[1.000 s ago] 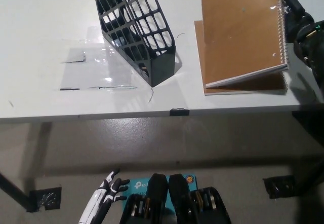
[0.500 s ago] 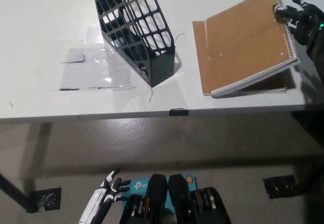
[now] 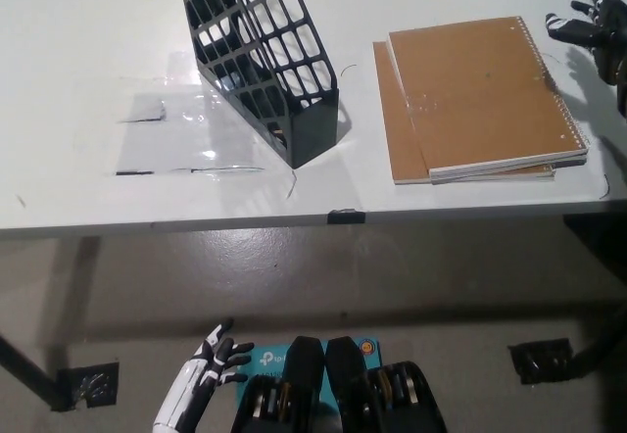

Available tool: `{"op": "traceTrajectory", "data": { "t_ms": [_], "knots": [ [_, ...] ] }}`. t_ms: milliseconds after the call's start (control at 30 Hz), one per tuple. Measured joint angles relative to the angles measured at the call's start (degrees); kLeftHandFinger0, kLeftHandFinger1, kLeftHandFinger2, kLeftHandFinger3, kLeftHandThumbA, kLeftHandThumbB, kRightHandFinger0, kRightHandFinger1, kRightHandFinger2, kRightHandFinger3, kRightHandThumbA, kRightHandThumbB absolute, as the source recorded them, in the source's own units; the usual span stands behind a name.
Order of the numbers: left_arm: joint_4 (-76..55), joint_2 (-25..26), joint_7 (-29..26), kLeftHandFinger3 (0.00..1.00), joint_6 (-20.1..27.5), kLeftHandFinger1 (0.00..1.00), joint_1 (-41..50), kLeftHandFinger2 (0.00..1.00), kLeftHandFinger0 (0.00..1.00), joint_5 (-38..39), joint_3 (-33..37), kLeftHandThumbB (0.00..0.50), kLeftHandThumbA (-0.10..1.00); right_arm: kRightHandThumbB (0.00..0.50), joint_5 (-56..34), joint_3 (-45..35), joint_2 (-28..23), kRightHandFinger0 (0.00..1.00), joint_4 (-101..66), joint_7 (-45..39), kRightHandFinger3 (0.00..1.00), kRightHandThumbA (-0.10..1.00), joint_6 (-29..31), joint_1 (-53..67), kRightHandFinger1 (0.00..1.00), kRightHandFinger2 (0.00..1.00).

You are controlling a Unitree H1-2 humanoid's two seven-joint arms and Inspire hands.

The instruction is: Use the right hand to pick up a book from the book holder on the left side and put it on another book on the right side

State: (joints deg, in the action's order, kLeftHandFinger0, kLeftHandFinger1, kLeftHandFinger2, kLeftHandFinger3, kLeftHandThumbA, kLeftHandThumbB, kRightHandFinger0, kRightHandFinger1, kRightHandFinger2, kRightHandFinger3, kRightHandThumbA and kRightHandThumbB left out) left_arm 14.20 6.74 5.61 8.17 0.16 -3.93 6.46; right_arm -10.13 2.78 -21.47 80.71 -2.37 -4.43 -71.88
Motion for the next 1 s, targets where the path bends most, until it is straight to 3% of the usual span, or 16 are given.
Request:
{"op": "traceTrajectory", "data": {
  "t_ms": [133,267,367,467,500,533,567,633,733,800,933,1000],
  "knots": [
    [0.04,0.05,0.01,1.0,0.12,0.8,-0.02,0.79,0.75,0.02,-0.03,0.152,0.96,0.253,0.18,-1.77,-0.9,1.0,-0.51,-0.15,1.0,0.59,1.52,-0.03,1.0,1.0],
    [0.05,0.17,0.01,1.0,0.29,0.8,-0.05,0.79,0.74,0.02,-0.05,0.153,0.96,0.235,0.15,-3.91,-2.4,1.0,-3.31,-0.87,1.0,0.71,2.6,-0.16,1.0,1.0],
    [0.23,0.17,0.0,1.0,0.28,0.81,-0.13,0.81,0.74,0.0,-0.04,0.149,0.96,0.282,0.24,-4.4,-3.68,1.0,-9.56,-1.26,1.0,0.78,2.94,0.03,1.0,1.0],
    [0.61,0.14,-0.01,1.0,0.19,0.89,-0.34,0.93,0.81,-0.02,-0.04,0.153,0.94,0.274,0.25,-4.74,-4.04,1.0,-17.73,-1.26,1.0,0.83,2.84,1.95,1.0,1.0],
    [0.77,0.13,-0.01,1.0,0.15,0.94,-0.46,0.99,0.87,-0.02,-0.04,0.162,0.93,0.281,0.25,-4.8,-4.03,1.0,-19.94,-1.25,1.0,0.83,2.74,2.95,1.0,1.0],
    [0.83,0.13,-0.01,1.0,0.12,1.0,-0.55,1.0,0.94,-0.02,-0.05,0.164,0.94,0.278,0.24,-4.86,-4.01,1.0,-21.71,-1.25,1.0,0.83,2.64,3.91,1.0,1.0],
    [0.9,0.13,-0.01,1.0,0.08,1.0,-0.67,1.0,0.98,-0.02,-0.05,0.161,0.94,0.319,0.22,-4.91,-3.97,1.0,-24.14,-1.25,1.0,0.83,2.45,5.38,1.0,1.0],
    [1.04,0.15,-0.01,1.0,-0.01,1.0,-0.9,1.0,1.0,-0.01,-0.07,0.18,0.95,0.272,0.21,-4.98,-3.79,1.0,-28.13,-1.25,1.0,0.83,2.07,8.34,1.0,1.0],
    [1.4,0.15,-0.01,1.0,-0.14,1.0,-1.31,1.0,1.0,-0.01,-0.08,0.161,1.0,0.257,0.21,-5.0,-3.33,1.0,-33.99,-1.25,1.0,0.8,1.36,13.67,1.0,1.0],
    [1.57,0.15,-0.01,1.0,-0.21,1.0,-1.54,1.0,1.0,-0.01,-0.08,0.156,1.0,0.21,0.21,-5.0,-2.85,1.0,-37.89,-1.25,1.0,0.79,1.03,17.86,1.0,1.0],
    [1.83,0.16,-0.01,1.0,-0.28,1.0,-2.1,1.0,1.0,-0.01,-0.1,0.169,1.0,0.232,0.22,-4.97,-1.47,1.0,-45.32,-1.25,1.0,0.83,0.56,26.66,1.0,1.0],
    [1.93,0.15,-0.01,1.0,-0.32,1.0,-2.51,1.0,1.0,-0.01,-0.09,0.169,1.0,0.207,0.24,-4.91,-0.46,1.0,-48.83,-1.25,1.0,0.83,0.32,31.04,1.0,1.0]
  ]
}}
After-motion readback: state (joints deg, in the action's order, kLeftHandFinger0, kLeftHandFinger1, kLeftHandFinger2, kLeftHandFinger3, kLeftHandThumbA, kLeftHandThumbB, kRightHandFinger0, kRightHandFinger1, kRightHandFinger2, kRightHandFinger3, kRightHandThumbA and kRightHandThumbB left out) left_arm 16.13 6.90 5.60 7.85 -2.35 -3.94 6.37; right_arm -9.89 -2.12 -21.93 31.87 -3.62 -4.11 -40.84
